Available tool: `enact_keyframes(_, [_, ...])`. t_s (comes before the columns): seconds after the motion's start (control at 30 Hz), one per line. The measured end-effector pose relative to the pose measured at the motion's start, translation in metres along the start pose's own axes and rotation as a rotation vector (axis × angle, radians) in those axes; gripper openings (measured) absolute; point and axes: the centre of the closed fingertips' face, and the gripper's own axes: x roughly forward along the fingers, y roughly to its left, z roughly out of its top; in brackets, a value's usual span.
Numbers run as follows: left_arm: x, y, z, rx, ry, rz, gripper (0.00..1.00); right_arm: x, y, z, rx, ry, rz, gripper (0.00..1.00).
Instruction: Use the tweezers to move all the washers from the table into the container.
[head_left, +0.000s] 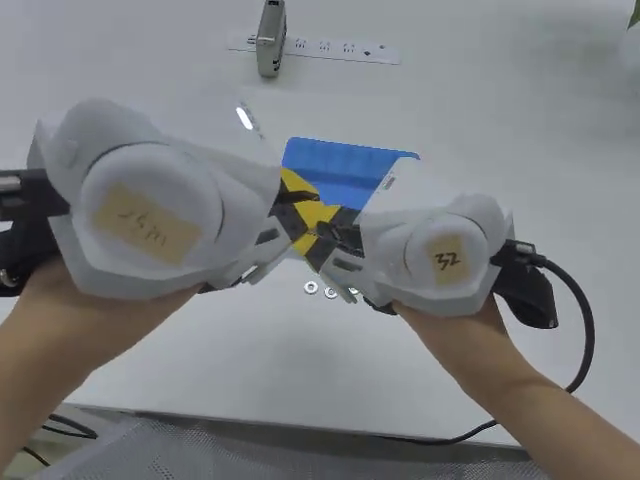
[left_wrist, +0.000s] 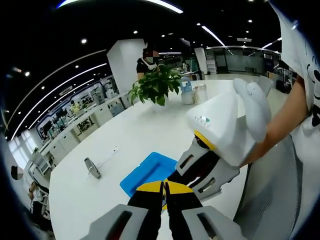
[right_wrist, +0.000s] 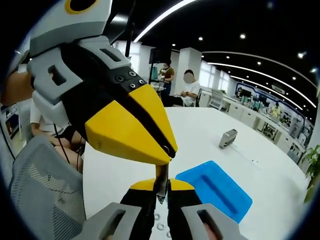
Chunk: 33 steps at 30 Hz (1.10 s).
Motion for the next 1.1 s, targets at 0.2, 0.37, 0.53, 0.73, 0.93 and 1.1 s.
enact_keyframes(0.2, [-0.003, 0.005, 0.000, -0.100, -0.012, 0.037, 0.00, -0.001, 0.003, -0.001, 0.006, 0.004, 0.006, 0.03])
enact_keyframes(0.37, [-0.005, 0.002, -0.005, -0.143, 0.006, 0.011, 0.00, -0.001, 0.006, -0.002, -0.007, 0.005, 0.012, 0.03])
enact_keyframes(0.53, [-0.005, 0.002, -0.008, -0.180, 0.009, 0.017, 0.02, 0.000, 0.008, -0.003, -0.024, 0.007, 0.010, 0.03])
enact_keyframes(0.73, [-0.008, 0.002, -0.006, -0.241, 0.008, 0.019, 0.08, -0.001, 0.009, -0.003, -0.041, 0.011, 0.007, 0.03])
enact_keyframes(0.93, [-0.009, -0.002, -0.011, -0.260, 0.030, 0.007, 0.07, 0.000, 0.008, -0.003, -0.030, 0.007, 0.004, 0.03])
enact_keyframes(1.1, [-0.006, -0.004, -0.015, -0.264, 0.050, 0.008, 0.00, 0.000, 0.008, -0.004, -0.038, 0.009, 0.002, 0.03])
